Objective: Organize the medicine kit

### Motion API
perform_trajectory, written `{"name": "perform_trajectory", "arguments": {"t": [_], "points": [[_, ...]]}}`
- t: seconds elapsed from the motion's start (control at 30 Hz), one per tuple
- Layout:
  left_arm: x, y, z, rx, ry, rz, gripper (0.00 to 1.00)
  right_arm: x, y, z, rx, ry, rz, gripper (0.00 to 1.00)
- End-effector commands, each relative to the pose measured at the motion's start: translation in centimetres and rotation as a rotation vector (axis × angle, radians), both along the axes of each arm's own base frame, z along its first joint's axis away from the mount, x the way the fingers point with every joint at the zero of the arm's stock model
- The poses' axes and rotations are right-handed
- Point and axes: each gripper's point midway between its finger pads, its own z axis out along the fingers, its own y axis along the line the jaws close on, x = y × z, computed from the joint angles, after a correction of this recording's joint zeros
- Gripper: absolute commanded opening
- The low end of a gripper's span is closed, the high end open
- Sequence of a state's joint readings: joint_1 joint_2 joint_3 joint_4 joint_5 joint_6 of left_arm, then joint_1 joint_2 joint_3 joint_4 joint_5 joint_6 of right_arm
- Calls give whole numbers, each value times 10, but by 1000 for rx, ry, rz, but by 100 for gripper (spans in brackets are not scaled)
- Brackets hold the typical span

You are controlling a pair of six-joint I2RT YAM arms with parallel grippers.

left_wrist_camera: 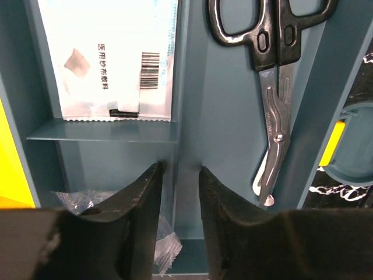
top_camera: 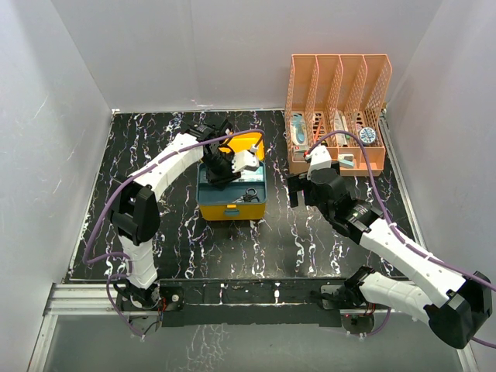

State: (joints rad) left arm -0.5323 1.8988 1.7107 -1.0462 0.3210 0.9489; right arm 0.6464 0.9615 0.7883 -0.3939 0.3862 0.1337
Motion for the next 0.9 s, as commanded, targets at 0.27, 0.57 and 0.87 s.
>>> {"name": "perform_trajectory", "arguments": {"t": [0.27, 0.57, 0.87], "points": [[0, -4, 44, -65, -58, 80, 62, 2, 2, 9, 45, -37, -7, 98], [34, -12, 129, -221, -274, 188, 66, 3, 5, 5, 53, -27, 0, 98], [107, 54, 179, -449, -385, 524, 69, 24, 35, 18, 98, -45, 65, 94]]}}
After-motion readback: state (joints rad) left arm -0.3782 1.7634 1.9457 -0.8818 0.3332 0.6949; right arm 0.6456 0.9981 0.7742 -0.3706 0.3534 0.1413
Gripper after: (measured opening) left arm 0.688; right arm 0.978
